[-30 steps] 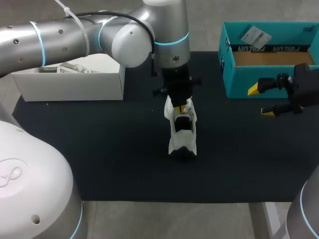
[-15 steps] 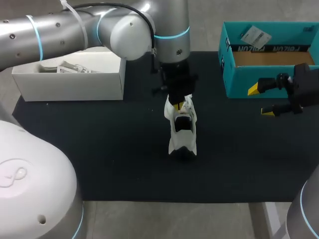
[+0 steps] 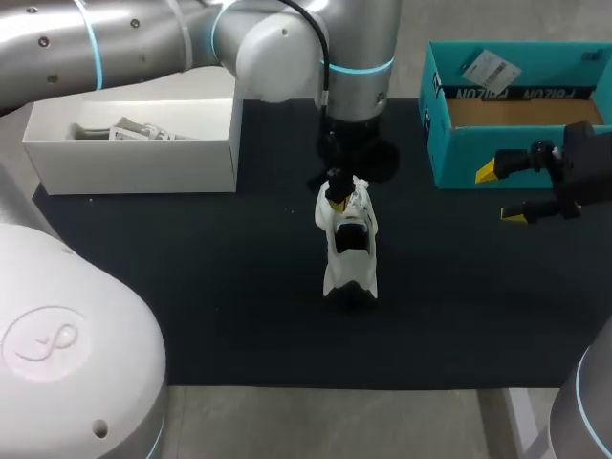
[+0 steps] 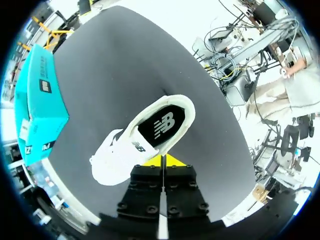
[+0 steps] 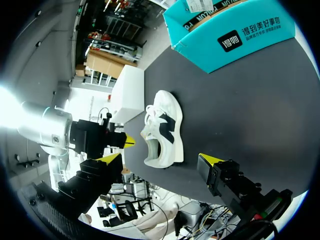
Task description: Take the shoe out of the shoebox, open the shoe tongue, remove and reinsert the insole, then place the shoe into the shoebox
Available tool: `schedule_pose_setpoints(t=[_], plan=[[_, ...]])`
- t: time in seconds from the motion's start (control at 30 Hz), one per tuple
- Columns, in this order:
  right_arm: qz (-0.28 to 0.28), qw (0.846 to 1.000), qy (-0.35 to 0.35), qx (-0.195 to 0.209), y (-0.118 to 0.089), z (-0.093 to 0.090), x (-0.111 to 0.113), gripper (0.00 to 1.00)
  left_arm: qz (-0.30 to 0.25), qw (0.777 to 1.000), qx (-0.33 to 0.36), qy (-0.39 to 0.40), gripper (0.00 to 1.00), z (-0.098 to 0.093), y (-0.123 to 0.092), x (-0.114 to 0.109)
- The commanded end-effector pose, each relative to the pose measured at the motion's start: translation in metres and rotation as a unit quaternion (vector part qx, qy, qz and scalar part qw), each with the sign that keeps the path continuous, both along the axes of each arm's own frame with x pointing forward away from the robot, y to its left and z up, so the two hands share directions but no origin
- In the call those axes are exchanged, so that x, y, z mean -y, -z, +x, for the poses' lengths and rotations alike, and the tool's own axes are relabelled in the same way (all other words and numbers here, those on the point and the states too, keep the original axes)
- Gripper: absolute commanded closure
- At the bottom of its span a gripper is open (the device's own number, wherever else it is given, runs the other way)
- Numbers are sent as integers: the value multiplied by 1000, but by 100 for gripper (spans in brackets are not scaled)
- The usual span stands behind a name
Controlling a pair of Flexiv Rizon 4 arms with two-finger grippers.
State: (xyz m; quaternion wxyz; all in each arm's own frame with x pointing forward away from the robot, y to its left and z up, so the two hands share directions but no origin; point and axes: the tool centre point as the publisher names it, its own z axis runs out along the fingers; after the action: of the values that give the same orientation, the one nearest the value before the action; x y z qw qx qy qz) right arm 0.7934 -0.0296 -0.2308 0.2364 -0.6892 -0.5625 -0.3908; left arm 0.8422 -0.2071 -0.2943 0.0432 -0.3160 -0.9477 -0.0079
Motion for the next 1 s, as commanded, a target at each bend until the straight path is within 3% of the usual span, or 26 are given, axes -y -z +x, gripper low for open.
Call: schedule_pose_setpoints(t=[0.03,0.1,0.23,0.63,0.77,1.0], plan=[[-2,1000,1,-1,0,0,-1,0,-82,970,-26,-225,100,-6,-2,5],[-2,1000,1,-1,0,0,-1,0,-127,954,-57,-265,100,-5,-6,2],[-2,1000,1,-1,0,0,-1,0,-183,930,-54,-315,100,-9,-13,0],[-2,1000,1,-1,0,0,-1,0,-182,931,-63,-310,100,-10,-15,0],[-2,1000,1,-1,0,0,-1,0,-188,929,-59,-312,100,-22,-17,2],[-2,1000,1,-1,0,0,-1,0,-145,958,-41,-243,100,-48,-16,-3]])
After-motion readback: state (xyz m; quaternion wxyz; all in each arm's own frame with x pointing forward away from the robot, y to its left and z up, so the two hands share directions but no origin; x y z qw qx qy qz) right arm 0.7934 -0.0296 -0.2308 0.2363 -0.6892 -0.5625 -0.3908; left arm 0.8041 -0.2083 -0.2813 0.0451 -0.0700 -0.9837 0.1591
